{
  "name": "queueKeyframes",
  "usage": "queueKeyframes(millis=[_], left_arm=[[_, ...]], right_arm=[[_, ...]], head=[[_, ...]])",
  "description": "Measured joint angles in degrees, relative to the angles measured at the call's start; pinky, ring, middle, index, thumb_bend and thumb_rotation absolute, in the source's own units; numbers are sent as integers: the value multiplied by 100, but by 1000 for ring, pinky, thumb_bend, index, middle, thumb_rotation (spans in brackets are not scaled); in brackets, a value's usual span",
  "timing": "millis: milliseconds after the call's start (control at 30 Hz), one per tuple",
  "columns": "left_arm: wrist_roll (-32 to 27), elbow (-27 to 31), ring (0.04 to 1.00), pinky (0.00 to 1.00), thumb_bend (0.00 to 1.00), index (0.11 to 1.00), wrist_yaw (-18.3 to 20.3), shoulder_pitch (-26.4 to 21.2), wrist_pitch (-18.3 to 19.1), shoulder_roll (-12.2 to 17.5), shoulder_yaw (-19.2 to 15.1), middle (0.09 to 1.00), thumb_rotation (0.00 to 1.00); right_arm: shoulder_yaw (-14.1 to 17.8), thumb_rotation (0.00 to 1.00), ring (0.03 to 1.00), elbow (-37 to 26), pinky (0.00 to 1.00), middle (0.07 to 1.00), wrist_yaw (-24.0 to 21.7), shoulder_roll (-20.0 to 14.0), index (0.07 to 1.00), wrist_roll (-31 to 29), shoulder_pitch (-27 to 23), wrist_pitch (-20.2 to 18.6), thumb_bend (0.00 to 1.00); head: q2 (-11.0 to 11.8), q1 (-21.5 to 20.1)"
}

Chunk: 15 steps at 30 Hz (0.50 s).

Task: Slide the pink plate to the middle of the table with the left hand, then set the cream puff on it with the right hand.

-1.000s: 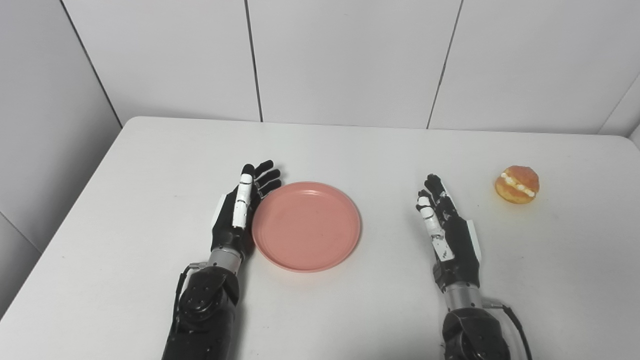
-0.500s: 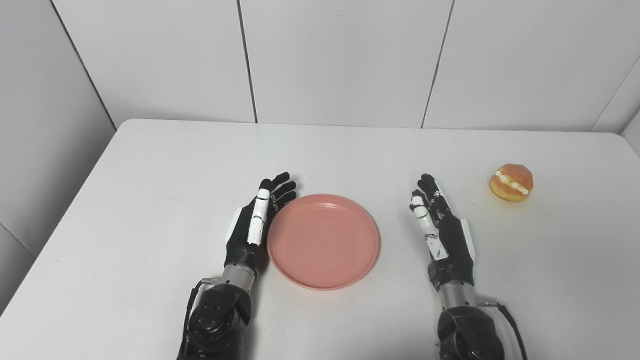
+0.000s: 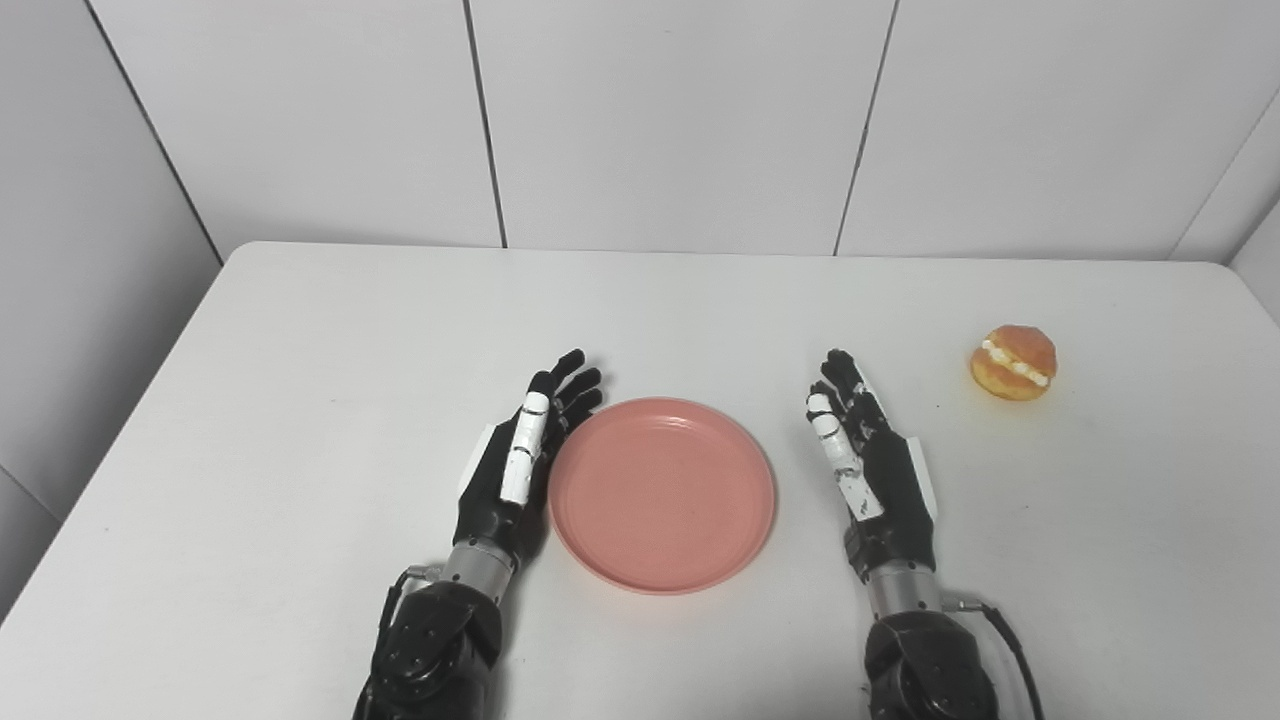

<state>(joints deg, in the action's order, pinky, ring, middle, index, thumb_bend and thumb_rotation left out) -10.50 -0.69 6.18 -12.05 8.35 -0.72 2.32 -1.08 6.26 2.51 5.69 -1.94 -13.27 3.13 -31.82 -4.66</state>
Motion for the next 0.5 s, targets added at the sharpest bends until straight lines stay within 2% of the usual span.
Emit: queueKeyframes(millis=[100, 200, 333, 500], left_arm=[[28, -70, 991, 1000, 559, 978, 1, -3, -134, 2, -58, 987, 1000], [102, -261, 967, 959, 569, 959, -132, -8, -529, -47, -193, 973, 922], [380, -414, 998, 998, 574, 986, -315, -13, -897, -23, -286, 998, 987], [609, -450, 1000, 1000, 523, 1000, -391, -13, -1011, 8, -288, 1000, 1000]], right_arm=[[3, 667, 931, -3, 919, 943, -7, -8, 920, -52, 1, -15, 491], [1, 672, 933, 17, 926, 943, -22, -17, 923, -71, -8, -13, 471], [1, 711, 938, 68, 936, 952, -51, -76, 943, -89, -67, -11, 467], [-17, 786, 969, 101, 964, 986, -172, -194, 981, -120, -109, -8, 488]], head=[[9, 18], [26, 35], [44, 35], [96, 27]])
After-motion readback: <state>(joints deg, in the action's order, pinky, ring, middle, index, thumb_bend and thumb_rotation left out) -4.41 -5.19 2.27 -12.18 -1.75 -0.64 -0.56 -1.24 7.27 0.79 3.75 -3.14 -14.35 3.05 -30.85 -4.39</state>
